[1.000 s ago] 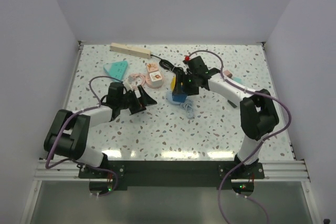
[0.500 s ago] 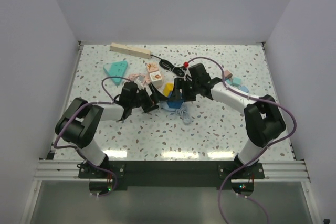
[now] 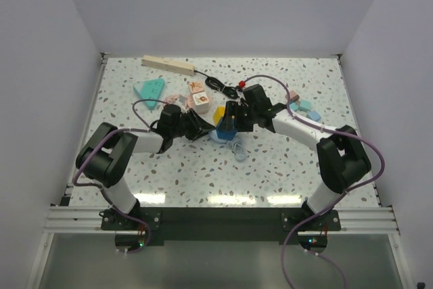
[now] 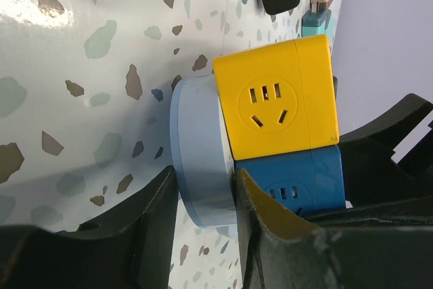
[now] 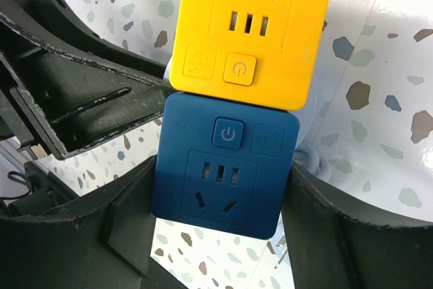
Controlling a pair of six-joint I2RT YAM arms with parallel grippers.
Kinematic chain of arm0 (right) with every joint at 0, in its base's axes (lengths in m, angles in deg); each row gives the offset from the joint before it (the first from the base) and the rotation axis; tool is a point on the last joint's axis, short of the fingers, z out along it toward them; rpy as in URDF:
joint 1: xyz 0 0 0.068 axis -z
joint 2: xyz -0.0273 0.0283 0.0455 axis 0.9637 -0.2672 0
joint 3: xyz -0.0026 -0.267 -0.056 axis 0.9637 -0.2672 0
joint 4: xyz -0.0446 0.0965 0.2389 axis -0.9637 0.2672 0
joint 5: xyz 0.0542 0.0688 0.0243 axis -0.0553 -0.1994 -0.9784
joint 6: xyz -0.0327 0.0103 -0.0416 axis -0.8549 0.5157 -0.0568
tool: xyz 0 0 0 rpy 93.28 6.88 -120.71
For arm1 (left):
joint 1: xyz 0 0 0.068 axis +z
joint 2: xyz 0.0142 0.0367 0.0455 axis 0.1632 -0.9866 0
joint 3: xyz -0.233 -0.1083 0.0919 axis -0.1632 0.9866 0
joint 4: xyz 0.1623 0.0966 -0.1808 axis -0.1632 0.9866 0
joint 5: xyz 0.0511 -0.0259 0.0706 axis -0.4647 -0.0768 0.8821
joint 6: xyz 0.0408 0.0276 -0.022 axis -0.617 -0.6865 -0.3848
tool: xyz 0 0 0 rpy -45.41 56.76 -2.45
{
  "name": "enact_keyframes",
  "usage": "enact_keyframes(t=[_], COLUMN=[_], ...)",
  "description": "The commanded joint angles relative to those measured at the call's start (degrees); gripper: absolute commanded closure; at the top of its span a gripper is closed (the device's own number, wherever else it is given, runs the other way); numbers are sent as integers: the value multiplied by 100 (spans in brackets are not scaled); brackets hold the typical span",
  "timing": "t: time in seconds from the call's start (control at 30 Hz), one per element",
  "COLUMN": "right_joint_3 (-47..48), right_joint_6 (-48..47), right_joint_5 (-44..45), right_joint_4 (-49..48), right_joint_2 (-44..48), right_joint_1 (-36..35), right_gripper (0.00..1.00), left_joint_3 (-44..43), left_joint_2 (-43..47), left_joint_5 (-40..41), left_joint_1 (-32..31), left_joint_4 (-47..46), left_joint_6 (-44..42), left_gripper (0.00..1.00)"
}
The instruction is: Pull the plug off the socket
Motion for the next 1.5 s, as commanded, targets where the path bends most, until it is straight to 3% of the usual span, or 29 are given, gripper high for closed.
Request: enact_keyframes(t=[0.0, 0.1, 0.13, 0.17, 0.23, 0.27, 0.4, 0.57, 0.6, 0.67, 0.7, 0.93, 1.07, 1.33, 1.47], right_joint_3=[91, 206, 249, 363, 539, 714, 874, 1330, 1374, 1506, 1550, 1806, 1884, 1630, 1726], right_joint_6=[249, 214, 179, 100, -14, -41, -76, -85, -85, -85, -85, -225, -348, -498, -621], right_joint_5=[-598, -512, -450, -336, -2, 86, 350, 676, 702, 729, 755, 1088, 1115, -8, 59], right_joint_4=[-613, -447, -376, -115, 203, 370, 705, 1178, 1232, 1434, 1513, 2103, 2418, 2103, 2260], right_joint_2=[184, 113, 61, 34, -97, -263, -449, -791, -888, -906, -845, 199, 324, 394, 359], right_joint_1=[-218, -227, -236, -253, -306, -306, -315, -315, -315, -315, -297, 27, 265, 748, 757], right_gripper=[100, 99, 78, 67, 55, 41, 29, 38, 60, 91, 100, 100, 100, 100, 100], left_joint_3=[-140, -158, -166, -175, -193, -201, -254, -281, -289, -289, -281, -88, 88, 80, 1], left_joint_2=[-136, -198, -207, -207, -216, -207, -198, -172, -172, -180, -189, -373, -584, -717, -699], left_joint_5=[-63, -89, -107, -133, -125, -142, -177, -160, -151, -107, -90, 130, 69, 42, -19], left_joint_1=[-160, -160, -168, -160, -168, -168, -168, -168, -168, -168, -168, -89, 69, 78, 78], left_joint_4=[-278, -313, -331, -331, -331, -331, -313, -269, -261, -173, -138, 162, 39, 38, -5], left_joint_6=[-143, -178, -178, -187, -204, -213, -274, -371, -389, -459, -485, -819, -881, -908, -811], left_gripper=[81, 99, 100, 100, 100, 100, 100, 100, 100, 100, 100, 100, 100, 100, 100])
